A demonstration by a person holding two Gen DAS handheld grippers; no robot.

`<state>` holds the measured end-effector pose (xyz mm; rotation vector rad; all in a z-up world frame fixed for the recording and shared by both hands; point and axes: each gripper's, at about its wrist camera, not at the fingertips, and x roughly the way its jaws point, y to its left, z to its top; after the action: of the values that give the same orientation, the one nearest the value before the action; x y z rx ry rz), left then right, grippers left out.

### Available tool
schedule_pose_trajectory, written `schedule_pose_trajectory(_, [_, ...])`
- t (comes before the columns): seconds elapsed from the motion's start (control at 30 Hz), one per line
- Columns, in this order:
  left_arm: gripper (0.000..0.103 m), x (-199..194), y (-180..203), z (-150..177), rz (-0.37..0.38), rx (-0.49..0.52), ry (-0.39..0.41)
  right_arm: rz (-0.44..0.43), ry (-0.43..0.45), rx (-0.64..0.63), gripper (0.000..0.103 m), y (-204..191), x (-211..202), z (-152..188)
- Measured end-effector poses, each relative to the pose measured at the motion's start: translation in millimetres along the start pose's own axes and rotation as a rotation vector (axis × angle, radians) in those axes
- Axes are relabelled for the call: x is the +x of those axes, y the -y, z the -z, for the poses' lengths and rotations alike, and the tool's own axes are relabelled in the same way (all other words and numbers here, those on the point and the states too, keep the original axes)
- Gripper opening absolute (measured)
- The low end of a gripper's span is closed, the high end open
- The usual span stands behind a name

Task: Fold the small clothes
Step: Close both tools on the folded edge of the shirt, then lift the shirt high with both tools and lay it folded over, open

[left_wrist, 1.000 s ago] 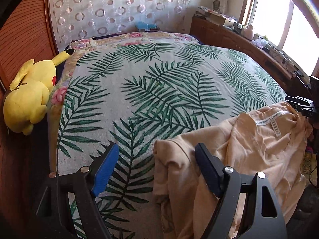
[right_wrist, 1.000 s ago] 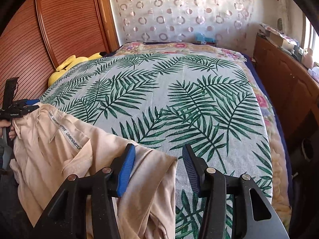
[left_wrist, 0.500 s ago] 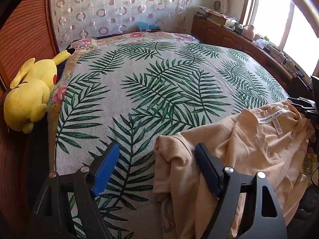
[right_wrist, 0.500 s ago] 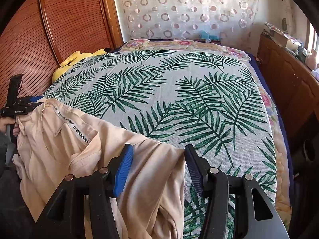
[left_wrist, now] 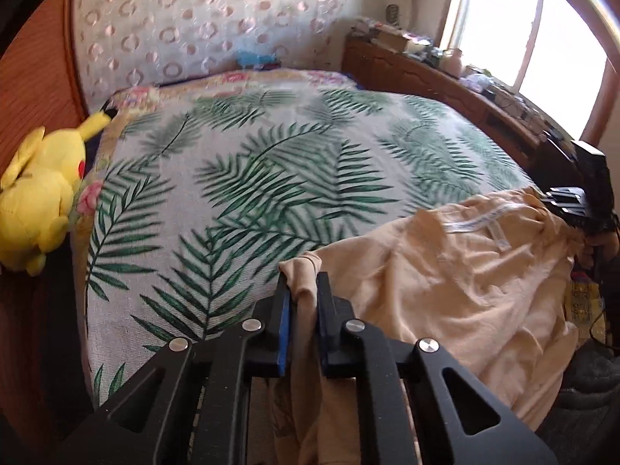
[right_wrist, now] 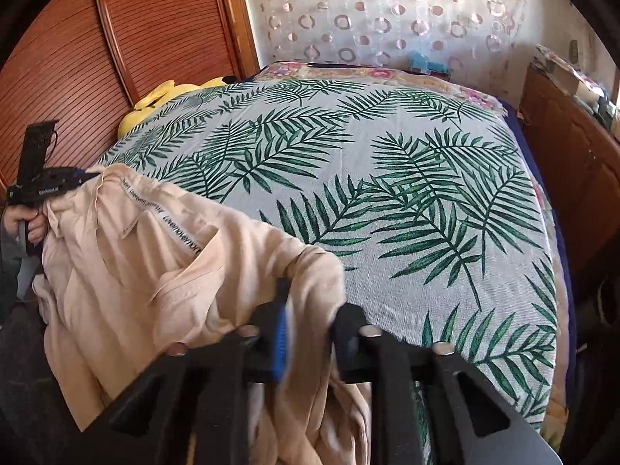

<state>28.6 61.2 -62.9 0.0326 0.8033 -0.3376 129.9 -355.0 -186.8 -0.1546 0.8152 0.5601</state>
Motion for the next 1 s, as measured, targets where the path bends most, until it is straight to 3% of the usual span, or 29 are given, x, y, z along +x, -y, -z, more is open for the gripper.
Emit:
schedule_pose_trajectory(0.27, [0.011, -82, 29, -20, 0.078, 0.024, 0.237, -0.019, 0.130, -0.002, 0.010, -20, -78, -3])
schedule_pose_trajectory(0.53, [0.011, -160, 62, -57, 0.151, 0.093, 0.379, -0.018, 0.251, -0.121, 0.010, -54, -187, -34])
schedule_pose_trajectory(0.73, [0.011, -224, 80, -91, 0.140, 0.145, 0.542, -0.013, 0.349, -0.168, 0.010, -65, -265, -54])
schedule_pose_trajectory(1.0, [0.011, -322, 81, -137, 0.079, 0.185, 0.760, 0.104, 0.528, -0.274, 0.010, -89, -374, -82])
